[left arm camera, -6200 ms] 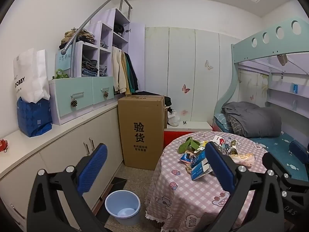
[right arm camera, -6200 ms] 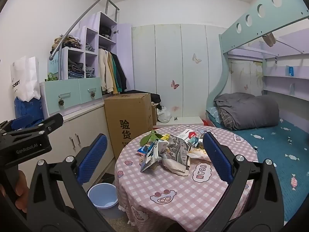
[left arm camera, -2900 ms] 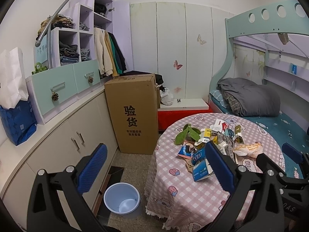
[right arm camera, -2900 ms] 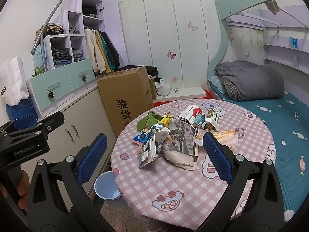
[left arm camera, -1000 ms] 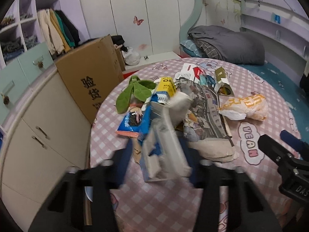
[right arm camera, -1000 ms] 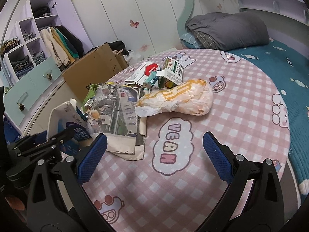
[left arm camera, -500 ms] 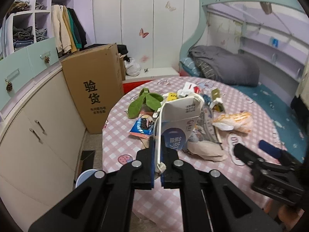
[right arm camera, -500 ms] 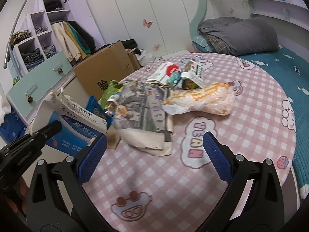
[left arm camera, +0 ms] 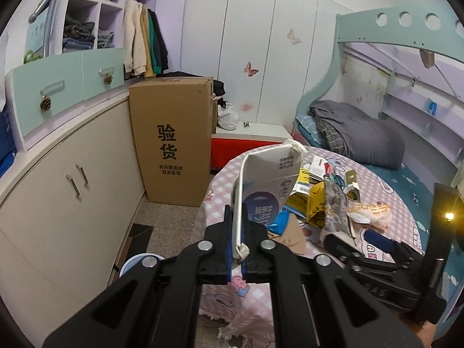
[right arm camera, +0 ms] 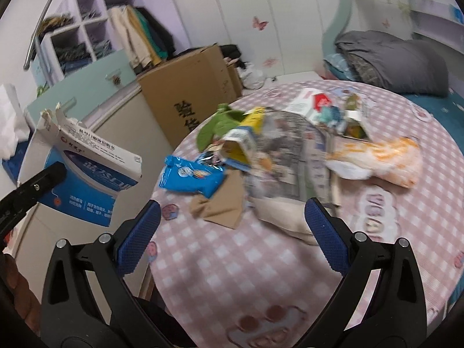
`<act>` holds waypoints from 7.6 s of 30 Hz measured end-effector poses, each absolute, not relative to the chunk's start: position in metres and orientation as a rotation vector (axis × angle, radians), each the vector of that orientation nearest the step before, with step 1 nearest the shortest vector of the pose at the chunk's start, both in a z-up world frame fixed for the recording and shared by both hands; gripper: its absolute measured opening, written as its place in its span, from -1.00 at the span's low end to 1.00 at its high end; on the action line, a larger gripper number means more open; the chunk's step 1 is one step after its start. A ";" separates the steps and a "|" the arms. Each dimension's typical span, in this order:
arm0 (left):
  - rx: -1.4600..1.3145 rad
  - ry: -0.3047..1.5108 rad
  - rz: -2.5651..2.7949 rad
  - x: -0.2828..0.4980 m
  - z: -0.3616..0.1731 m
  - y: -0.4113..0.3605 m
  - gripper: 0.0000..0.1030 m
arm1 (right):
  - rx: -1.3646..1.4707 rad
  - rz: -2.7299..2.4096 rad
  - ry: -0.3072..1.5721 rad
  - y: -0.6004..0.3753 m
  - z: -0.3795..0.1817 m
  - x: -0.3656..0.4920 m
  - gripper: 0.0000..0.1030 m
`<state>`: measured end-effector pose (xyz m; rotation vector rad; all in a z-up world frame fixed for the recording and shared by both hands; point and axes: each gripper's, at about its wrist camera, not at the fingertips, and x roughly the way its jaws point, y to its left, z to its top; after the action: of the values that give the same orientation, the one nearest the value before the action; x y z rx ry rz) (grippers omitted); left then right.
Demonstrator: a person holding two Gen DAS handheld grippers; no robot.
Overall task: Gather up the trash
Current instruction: 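Carry the white-blue box with the left tool over the blue wastebasket, then open the left tool to drop the box into the wastebasket, then grasp the newspaper with the left tool while the right tool grasps the orange-white bag, then carry the newspaper and orange-white bag with both tools over the wastebasket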
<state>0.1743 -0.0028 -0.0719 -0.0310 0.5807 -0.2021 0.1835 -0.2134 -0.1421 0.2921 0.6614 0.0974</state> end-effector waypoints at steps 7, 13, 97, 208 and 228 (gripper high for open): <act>-0.069 0.613 -0.087 0.196 -0.089 0.036 -0.92 | 0.190 0.165 0.718 -0.170 -0.150 0.221 0.88; -0.087 0.666 -0.011 0.221 -0.111 0.061 -0.91 | 0.065 0.208 0.786 -0.135 -0.165 0.257 0.88; -0.267 0.943 0.334 0.330 -0.225 0.238 -0.84 | 0.033 0.463 0.696 0.057 -0.199 0.345 0.31; -0.344 0.548 -0.006 0.195 -0.079 0.115 -0.88 | 0.065 0.519 0.654 -0.061 -0.092 0.236 -0.12; -0.410 0.776 0.416 0.274 -0.197 0.281 -0.88 | 0.095 0.595 0.912 0.086 -0.230 0.359 0.40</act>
<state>0.2744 0.2813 -0.1975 -0.4098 0.7764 0.4158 0.3589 0.0858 -0.2296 0.0949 0.9122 0.5947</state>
